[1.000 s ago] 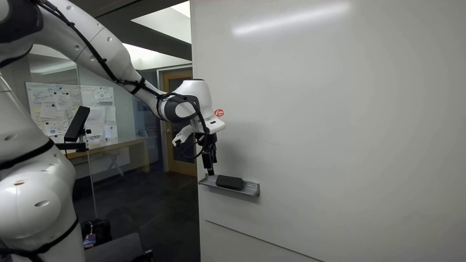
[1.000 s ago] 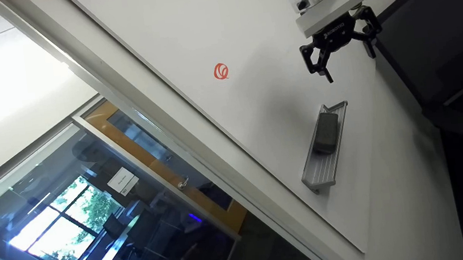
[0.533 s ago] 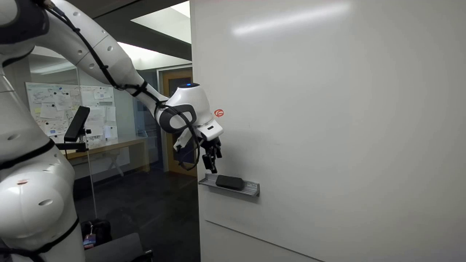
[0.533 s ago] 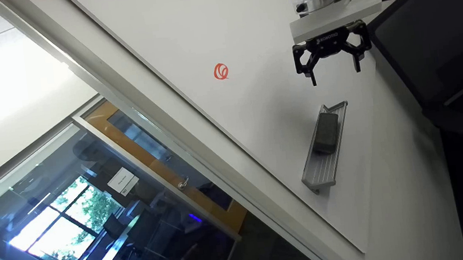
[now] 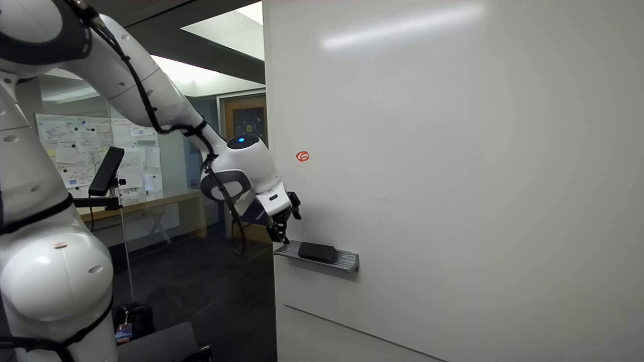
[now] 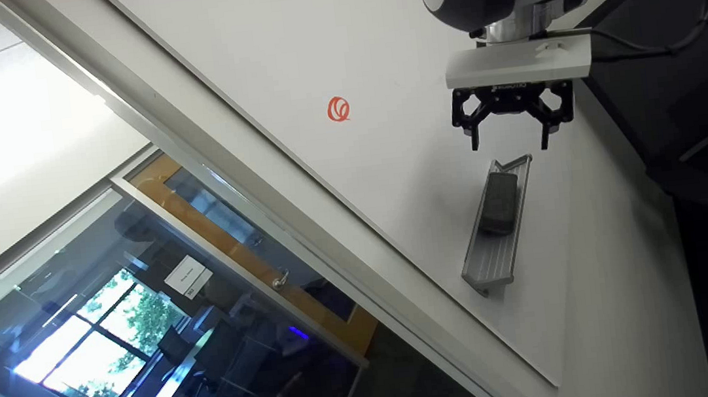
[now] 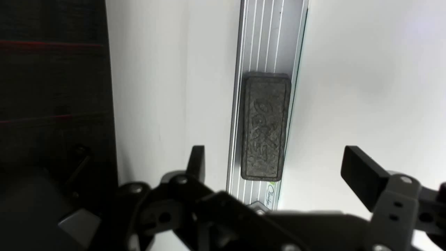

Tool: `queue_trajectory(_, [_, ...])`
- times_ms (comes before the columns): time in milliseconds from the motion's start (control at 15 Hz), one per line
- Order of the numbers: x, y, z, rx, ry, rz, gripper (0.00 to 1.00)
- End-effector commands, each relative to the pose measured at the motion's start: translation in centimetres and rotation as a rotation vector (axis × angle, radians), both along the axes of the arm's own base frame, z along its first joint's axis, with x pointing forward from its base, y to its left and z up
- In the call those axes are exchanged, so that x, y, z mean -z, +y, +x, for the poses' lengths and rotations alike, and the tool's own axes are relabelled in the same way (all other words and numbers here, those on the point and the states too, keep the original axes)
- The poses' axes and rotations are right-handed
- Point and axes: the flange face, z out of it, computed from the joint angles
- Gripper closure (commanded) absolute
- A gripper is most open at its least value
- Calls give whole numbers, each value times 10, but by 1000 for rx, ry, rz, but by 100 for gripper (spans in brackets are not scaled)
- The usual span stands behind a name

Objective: Use the duster to erase the board

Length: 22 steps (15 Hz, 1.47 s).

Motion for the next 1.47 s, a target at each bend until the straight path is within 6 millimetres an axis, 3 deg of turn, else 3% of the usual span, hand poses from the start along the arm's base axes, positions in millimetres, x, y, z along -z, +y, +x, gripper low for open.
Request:
queue_trajectory(0, [13, 11, -3, 10, -16, 21, 0])
queue_trajectory(533, [16, 12, -7, -11, 7, 22, 0])
queue_trajectory(1133, [7, 20, -5, -47, -128, -83, 0])
queue_trajectory(1400, [17, 20, 2, -59, -112, -95, 0])
